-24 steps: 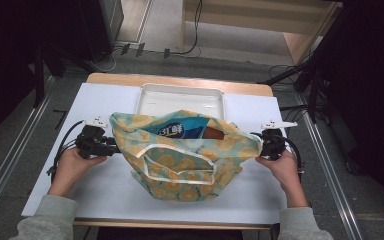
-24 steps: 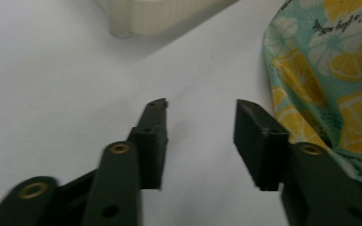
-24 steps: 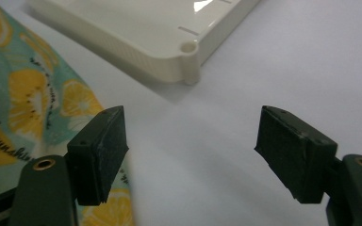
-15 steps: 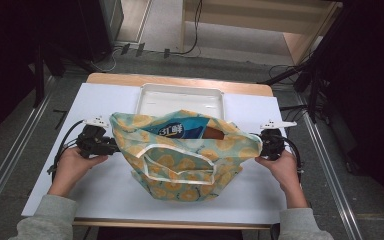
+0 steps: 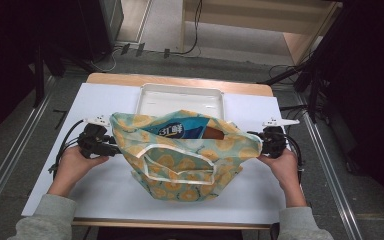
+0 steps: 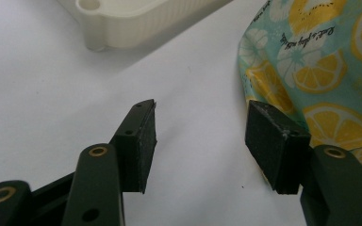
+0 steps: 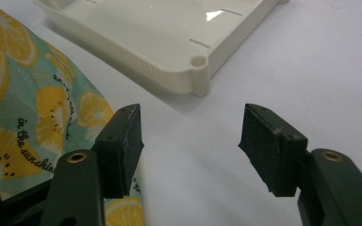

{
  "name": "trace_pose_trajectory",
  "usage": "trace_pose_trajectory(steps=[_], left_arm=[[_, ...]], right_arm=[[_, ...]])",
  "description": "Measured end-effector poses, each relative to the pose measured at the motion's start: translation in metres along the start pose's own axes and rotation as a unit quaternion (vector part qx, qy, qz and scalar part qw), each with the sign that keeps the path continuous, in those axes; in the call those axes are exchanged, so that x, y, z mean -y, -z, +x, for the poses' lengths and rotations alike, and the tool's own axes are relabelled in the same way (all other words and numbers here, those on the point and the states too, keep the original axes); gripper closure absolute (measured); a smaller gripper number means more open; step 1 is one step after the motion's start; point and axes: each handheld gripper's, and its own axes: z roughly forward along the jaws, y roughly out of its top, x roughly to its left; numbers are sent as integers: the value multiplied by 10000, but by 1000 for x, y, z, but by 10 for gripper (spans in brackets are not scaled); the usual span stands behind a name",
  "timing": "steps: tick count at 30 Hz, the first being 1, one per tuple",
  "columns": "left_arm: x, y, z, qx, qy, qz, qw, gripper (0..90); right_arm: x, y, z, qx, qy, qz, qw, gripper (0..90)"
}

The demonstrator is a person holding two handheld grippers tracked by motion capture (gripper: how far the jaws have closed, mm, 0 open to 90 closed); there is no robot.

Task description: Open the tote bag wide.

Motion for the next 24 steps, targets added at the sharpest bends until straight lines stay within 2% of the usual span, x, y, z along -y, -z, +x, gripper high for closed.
trace_pose_trajectory(steps=[4, 6, 11, 17, 21, 24], left_arm=[[1, 2, 2, 52, 71, -45, 10000, 426], [4, 4, 3, 94, 83, -116, 9999, 472], [6, 3, 7, 88, 190, -165, 9996, 456], [6, 3, 4, 25, 109, -171, 9998, 440], [4, 0, 5, 120, 276, -47, 9995, 458], [3, 0, 4, 113, 201, -72, 9997, 454]], right_arm=[[-1, 1, -1, -22, 6, -58, 10000, 403], [-1, 2, 0, -29, -20, -65, 10000, 404], [-1, -1, -2, -138, -34, -63, 9999, 408], [-1, -4, -2, -147, 16, -31, 9999, 408], [0, -3, -4, -172, -1, -69, 9998, 408], [-1, -4, -4, -171, 30, -65, 9998, 410]])
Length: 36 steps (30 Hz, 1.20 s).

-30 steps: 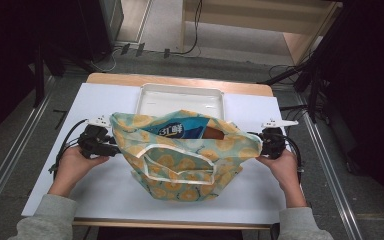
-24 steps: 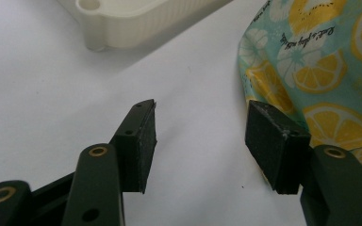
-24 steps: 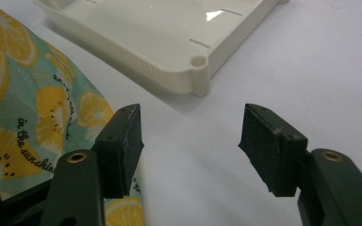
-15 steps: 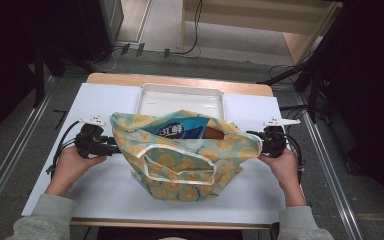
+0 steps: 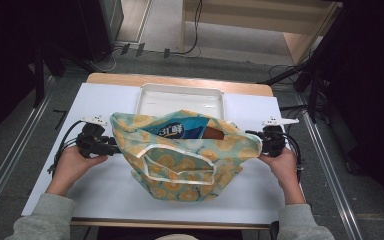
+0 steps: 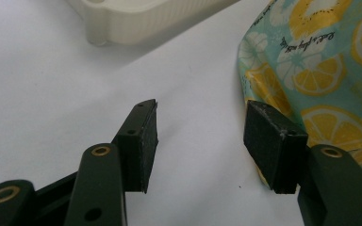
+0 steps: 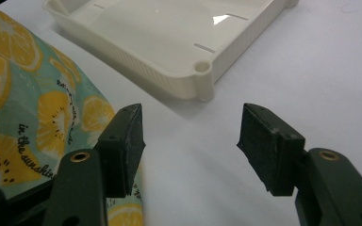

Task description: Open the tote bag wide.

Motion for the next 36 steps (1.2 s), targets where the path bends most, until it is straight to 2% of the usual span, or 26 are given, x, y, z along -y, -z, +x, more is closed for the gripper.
trace_pose_trajectory(steps=[3, 6, 11, 16, 19, 25, 26, 28, 31, 36], left_arm=[[-1, -1, -1, -4, -5, 17, 10000, 445], [-3, -1, 0, 33, 110, -32, 9999, 483], [-4, -2, 2, 122, 240, -47, 9996, 458], [-6, -4, 1, 51, 95, 106, 9999, 479], [-8, -3, 1, 137, 154, 87, 9997, 500], [-8, 1, 2, 304, 228, 98, 9992, 522], [-8, 2, 2, 313, 261, 57, 9992, 542], [-12, 8, 1, 244, 228, 85, 9994, 566], [-20, 18, -4, 276, 67, 26, 9996, 570], [-29, 29, -10, 286, -41, 70, 9996, 574]], right_arm=[[0, -2, 0, -34, 68, 7, 10000, 415], [-1, -3, 2, -59, 123, 27, 9999, 419], [-1, -2, 4, -64, 157, 81, 9998, 418], [-1, 2, 5, -96, 129, 73, 9998, 418], [-2, 5, 7, -93, 68, 80, 9999, 420], [-9, 11, 12, -41, 137, 90, 9999, 440], [-12, 12, 14, -105, 106, 60, 9999, 446], [-16, 13, 18, -144, 159, 103, 9997, 448], [-20, 14, 21, -208, 155, 130, 9996, 448], [-28, 19, 26, -427, 198, 241, 9986, 456]])
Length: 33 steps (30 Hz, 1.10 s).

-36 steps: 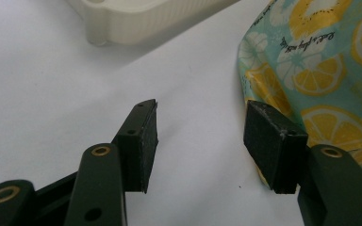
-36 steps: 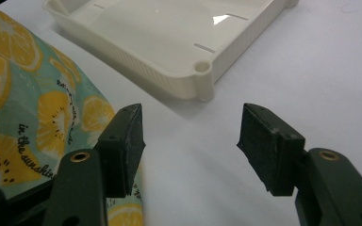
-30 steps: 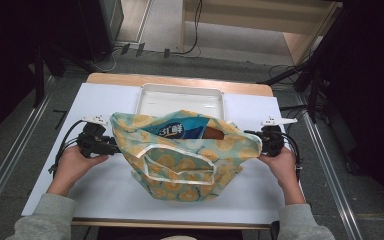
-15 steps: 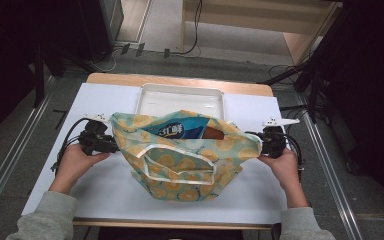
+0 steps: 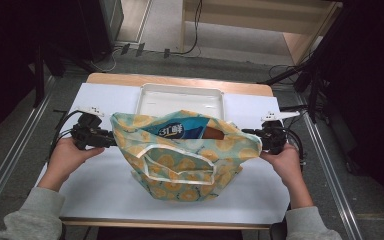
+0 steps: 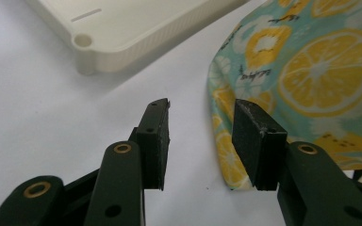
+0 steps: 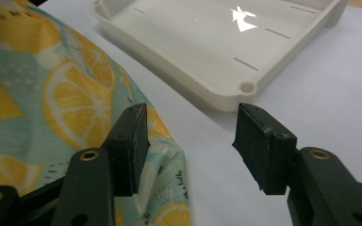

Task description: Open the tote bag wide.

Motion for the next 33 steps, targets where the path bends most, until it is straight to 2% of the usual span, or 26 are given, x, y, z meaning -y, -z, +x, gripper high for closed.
trace_pose_trajectory(steps=[5, 11, 12, 14, 20, 22, 26, 33], left_arm=[[-10, 11, -1, 25, -94, 66, 9999, 572], [-23, 24, -2, 162, -185, 117, 9996, 560], [-25, 27, -3, 168, -208, 122, 9996, 558], [-29, 32, -6, 231, -229, 73, 9994, 557], [-41, 46, -18, 265, -382, 50, 9989, 552], [-44, 49, -21, 321, -391, 46, 9987, 550], [-53, 55, -30, 295, -513, 105, 9982, 548], [-63, 69, -40, 363, -578, 72, 9976, 543]], right_arm=[[-8, 9, 1, -132, 11, 60, 9999, 476], [-17, 23, -1, -139, 43, -24, 9999, 503], [-21, 28, 0, -132, 42, -57, 9999, 533], [-23, 31, 1, -117, 53, -76, 9999, 541], [-40, 47, 11, -231, 199, -73, 9995, 589], [-49, 55, 16, -377, 234, -138, 9989, 586], [-59, 62, 23, -414, 319, -187, 9985, 578], [-75, 72, 39, -505, 512, -238, 9971, 571]])
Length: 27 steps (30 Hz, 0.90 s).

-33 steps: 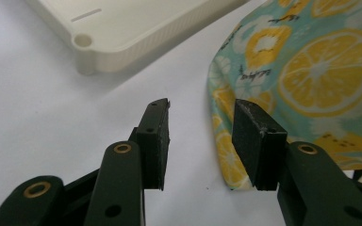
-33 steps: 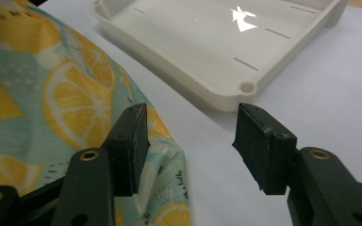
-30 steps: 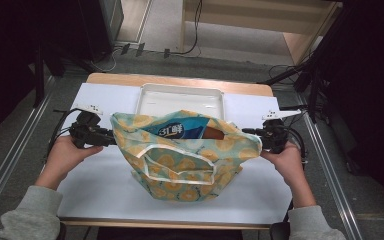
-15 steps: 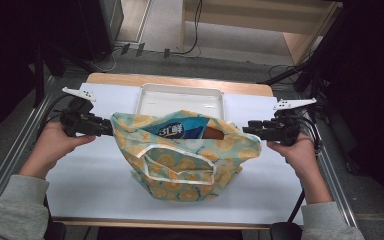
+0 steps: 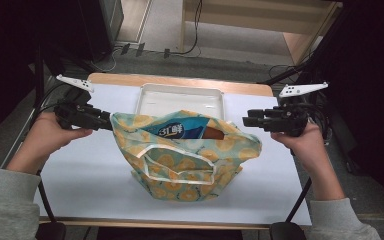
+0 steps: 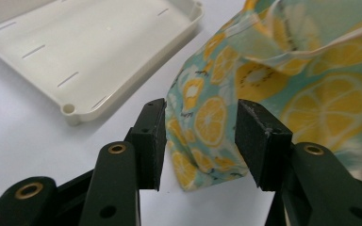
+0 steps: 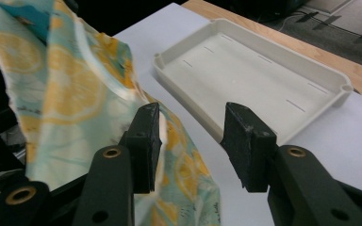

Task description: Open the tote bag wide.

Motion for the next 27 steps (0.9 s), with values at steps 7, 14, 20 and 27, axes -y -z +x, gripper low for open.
trace_pose_trajectory(steps=[7, 14, 20, 27], left_arm=[[-10, 16, -10, 22, -60, -55, 10000, 538], [-25, 36, -23, -67, -182, -105, 9998, 528], [-39, 50, -34, -55, -281, -158, 9995, 522], [-47, 45, -49, 36, -400, -84, 9992, 479]], right_arm=[[-14, 1, 17, -158, 134, 67, 9998, 560], [-26, 0, 31, -251, 294, 77, 9992, 547], [-32, -1, 40, -227, 407, 108, 9989, 544], [-36, -4, 51, -317, 513, 178, 9980, 521]])
